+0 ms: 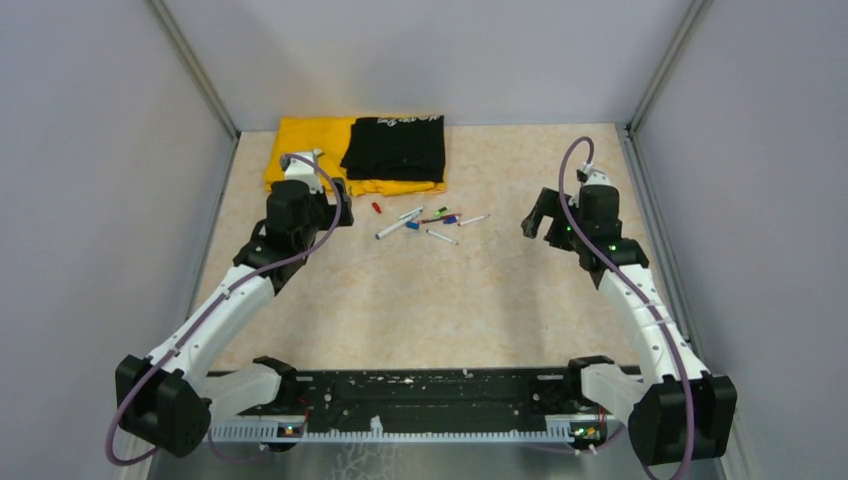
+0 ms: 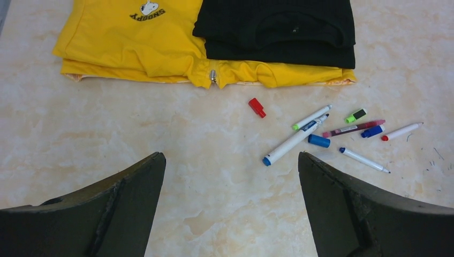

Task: Insert the pens into the pen caps
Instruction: Pick up the pen from the center of the board.

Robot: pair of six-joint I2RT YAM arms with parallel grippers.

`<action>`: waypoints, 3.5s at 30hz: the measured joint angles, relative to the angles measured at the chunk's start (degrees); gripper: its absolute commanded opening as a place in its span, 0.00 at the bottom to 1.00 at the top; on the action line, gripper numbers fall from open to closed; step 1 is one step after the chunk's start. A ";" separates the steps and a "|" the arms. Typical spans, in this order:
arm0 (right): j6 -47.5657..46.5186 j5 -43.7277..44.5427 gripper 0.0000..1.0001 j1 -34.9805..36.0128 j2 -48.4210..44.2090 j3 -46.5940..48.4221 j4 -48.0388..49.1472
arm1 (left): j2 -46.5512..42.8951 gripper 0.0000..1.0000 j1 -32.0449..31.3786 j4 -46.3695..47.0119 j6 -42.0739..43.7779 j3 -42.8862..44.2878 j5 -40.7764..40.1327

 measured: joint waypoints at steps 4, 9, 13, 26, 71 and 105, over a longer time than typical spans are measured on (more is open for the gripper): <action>-0.37 -0.26 0.98 0.00 -0.04 0.00 0.81 | 0.22 0.99 0.00 1.38 0.83 0.22 -0.04; -1.05 0.22 0.98 0.00 0.09 0.02 1.14 | 1.84 0.99 0.00 2.34 1.29 2.21 -0.39; -1.51 0.17 0.95 0.00 1.27 0.02 1.16 | 1.92 0.99 0.00 2.84 1.88 2.43 -0.63; -2.95 -4.50 0.93 0.00 6.34 0.13 3.67 | 1.95 0.99 0.00 2.36 2.29 2.47 -1.42; -18.73 -8.35 0.45 24.11 51.25 29.33 7.69 | 10.43 0.99 1.77 7.06 2.10 9.14 9.86; -30.51 -6.78 0.27 25.29 57.00 33.46 2.14 | 10.75 0.99 1.77 4.13 3.87 9.27 -0.96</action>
